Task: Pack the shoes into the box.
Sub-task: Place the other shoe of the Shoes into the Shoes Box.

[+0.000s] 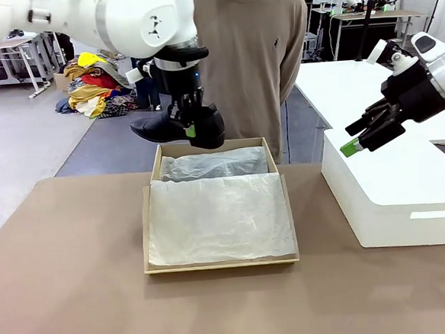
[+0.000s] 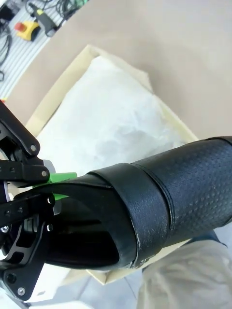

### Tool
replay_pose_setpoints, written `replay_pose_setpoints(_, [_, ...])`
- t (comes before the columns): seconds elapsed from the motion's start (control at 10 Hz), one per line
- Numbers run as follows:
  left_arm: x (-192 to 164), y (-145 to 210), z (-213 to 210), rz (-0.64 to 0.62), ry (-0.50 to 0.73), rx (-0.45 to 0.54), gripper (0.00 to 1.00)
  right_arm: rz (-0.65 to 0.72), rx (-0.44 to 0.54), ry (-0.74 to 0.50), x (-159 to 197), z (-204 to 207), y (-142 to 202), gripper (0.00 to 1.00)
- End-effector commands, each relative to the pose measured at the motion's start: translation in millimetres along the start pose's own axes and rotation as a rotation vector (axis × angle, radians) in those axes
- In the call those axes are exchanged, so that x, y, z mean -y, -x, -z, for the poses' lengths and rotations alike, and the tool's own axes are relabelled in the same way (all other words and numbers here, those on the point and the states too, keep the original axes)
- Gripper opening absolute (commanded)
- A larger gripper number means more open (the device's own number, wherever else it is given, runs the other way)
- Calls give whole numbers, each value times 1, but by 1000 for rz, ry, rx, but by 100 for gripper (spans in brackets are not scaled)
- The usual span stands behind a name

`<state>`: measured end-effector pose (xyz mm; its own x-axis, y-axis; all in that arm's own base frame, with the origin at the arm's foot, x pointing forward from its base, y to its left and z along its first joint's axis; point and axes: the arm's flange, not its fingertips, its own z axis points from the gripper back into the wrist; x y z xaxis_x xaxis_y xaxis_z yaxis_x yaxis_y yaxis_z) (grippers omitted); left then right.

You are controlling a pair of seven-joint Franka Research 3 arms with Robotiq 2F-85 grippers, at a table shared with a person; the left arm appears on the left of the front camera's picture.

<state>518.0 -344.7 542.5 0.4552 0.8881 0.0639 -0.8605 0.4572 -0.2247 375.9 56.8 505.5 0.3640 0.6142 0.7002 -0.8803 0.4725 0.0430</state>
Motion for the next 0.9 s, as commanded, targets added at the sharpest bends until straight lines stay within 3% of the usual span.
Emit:
replay_pose_setpoints(0.0, [8, 15, 1, -79, -5, 40, 0, -25, 33, -9, 4, 2, -1, 100])
replay_pose_setpoints(0.2, [6, 22, 3, -117, -20, 43, 0, -25, 33, -9, 4, 2, -1, 100])
replay_pose_setpoints(0.3, [4, 17, 10, -55, -7, 4, 0, -25, 33, -9, 4, 2, -1, 100])
replay_pose_setpoints(0.8, [4, 17, 10, -55, -7, 4, 0, -25, 33, -9, 4, 2, -1, 100])
